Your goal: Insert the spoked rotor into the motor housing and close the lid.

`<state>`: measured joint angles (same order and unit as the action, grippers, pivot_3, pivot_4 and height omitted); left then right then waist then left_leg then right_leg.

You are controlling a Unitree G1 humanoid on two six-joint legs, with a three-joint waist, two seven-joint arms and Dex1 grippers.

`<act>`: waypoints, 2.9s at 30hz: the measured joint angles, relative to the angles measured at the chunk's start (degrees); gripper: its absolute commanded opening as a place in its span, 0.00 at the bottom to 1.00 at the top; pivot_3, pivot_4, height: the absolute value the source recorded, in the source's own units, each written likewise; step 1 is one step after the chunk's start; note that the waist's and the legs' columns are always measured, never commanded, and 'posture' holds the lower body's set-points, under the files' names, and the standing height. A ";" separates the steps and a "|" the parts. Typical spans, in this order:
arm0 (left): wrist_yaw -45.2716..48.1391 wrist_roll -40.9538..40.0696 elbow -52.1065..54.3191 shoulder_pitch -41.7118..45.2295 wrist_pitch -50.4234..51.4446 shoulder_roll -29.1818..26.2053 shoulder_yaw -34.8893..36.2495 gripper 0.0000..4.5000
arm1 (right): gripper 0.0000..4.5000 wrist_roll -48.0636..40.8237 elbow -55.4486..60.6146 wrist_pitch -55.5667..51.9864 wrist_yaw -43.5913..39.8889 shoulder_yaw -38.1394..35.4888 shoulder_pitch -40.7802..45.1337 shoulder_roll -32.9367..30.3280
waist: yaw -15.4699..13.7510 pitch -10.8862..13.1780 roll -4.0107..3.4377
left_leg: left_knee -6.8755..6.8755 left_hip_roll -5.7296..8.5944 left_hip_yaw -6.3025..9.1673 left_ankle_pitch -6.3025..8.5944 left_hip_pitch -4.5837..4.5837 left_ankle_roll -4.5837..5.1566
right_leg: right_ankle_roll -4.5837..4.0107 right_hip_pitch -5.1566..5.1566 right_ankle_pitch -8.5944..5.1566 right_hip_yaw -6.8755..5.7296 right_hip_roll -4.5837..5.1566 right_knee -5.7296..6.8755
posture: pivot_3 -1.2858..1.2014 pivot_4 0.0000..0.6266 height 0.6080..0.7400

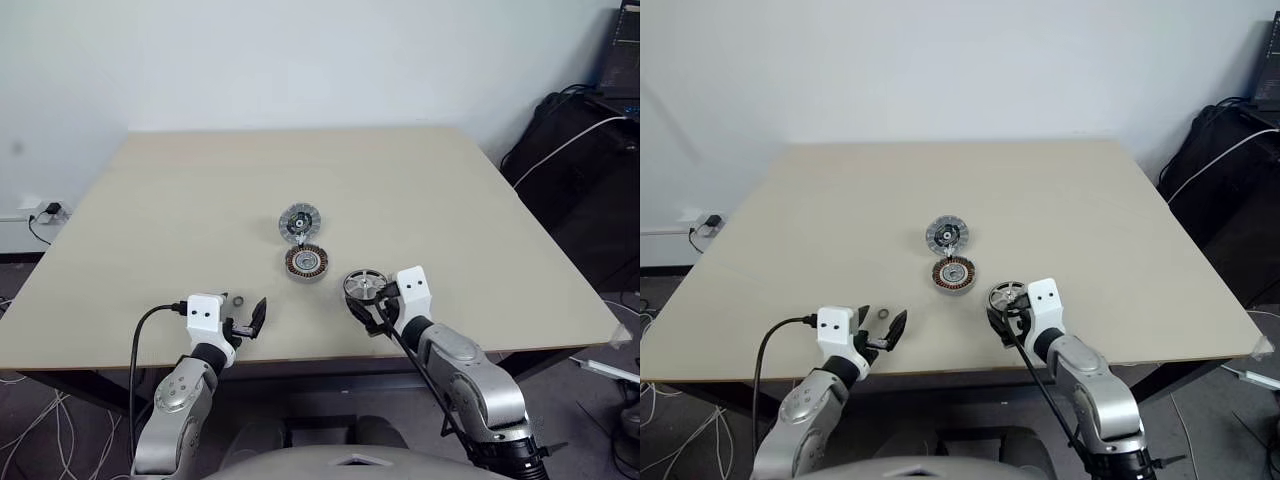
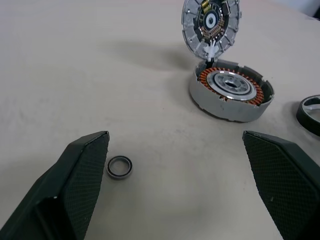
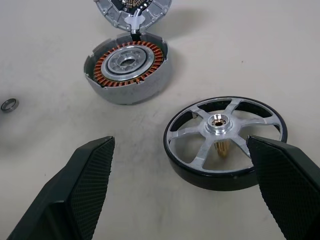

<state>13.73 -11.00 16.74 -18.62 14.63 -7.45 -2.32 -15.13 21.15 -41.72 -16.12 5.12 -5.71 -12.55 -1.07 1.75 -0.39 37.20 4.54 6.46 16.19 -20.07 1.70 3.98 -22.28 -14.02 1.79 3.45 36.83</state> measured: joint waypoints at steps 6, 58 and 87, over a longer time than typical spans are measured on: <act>0.04 1.91 0.43 0.16 2.55 -2.26 -0.29 1.00 | 1.00 0.01 0.26 -0.27 0.06 0.01 -0.01 0.00 | 0.02 0.01 -0.01 | 0.00 0.00 -0.01 0.00 0.00 -0.01 | 0.00 -0.01 0.00 0.00 -0.01 0.00 | 0.52 0.00 1.00; -5.12 8.63 -18.55 14.06 6.94 -0.56 0.77 0.50 | 1.00 0.80 0.38 -0.05 2.93 1.60 -0.65 1.90 | -0.02 -0.13 -0.08 | 0.01 0.01 0.00 -0.07 0.02 0.03 | 0.06 -0.04 0.09 0.00 -0.01 0.04 | 0.52 0.00 1.00; 5.55 7.44 -21.12 28.86 7.83 0.25 -5.56 0.15 | 1.00 3.51 -0.32 8.67 0.96 4.70 -1.92 0.79 | -0.02 -0.10 0.02 | 0.03 0.01 0.00 -0.15 -0.05 0.15 | -0.14 -0.11 0.24 -0.02 -0.11 0.04 | 0.52 0.00 1.00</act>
<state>19.28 -3.56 -4.38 10.24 22.45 -7.20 -7.88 -11.63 20.83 -33.05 -15.16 9.82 -7.64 -11.76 -1.09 1.65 -0.37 37.24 4.55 6.46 16.04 -20.12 1.85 3.84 -22.38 -13.79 1.77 3.34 36.87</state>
